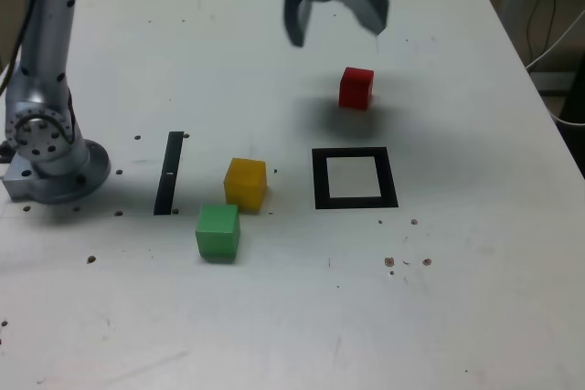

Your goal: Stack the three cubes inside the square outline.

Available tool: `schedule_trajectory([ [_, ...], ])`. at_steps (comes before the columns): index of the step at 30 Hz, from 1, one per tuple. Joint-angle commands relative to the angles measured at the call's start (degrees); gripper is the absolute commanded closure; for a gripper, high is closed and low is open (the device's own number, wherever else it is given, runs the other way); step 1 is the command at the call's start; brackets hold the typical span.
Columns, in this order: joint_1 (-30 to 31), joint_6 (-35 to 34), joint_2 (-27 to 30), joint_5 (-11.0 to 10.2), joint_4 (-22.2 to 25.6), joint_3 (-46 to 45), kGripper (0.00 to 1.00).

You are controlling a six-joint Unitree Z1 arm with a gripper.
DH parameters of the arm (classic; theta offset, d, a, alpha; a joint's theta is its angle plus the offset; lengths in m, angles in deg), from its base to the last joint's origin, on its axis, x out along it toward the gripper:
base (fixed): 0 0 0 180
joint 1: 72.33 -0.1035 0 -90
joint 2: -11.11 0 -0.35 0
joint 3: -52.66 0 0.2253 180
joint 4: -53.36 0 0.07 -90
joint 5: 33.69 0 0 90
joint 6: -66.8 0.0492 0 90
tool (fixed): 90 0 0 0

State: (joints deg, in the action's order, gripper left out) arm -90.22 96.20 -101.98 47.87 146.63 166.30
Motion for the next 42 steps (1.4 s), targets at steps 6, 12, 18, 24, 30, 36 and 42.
schedule_trajectory([
  [6,-0.3,1.9,-4.4,-0.5,-1.4,-0.3,0.06],
  [12,-0.2,2.3,-5.9,-1.0,-4.9,-3.2,0.08],
  [18,-0.1,2.4,-7.2,-1.3,-6.7,-3.9,0.09],
  [24,0.1,2.6,-9.5,-1.4,-7.2,-3.9,0.13],
  [30,0.6,2.7,-10.4,-1.4,-8.0,-3.7,0.18],
  [36,0.8,2.7,-10.6,-1.4,-8.2,-2.9,0.27],
  [42,0.8,2.7,-11.6,-1.2,-8.4,-2.2,0.32],
])
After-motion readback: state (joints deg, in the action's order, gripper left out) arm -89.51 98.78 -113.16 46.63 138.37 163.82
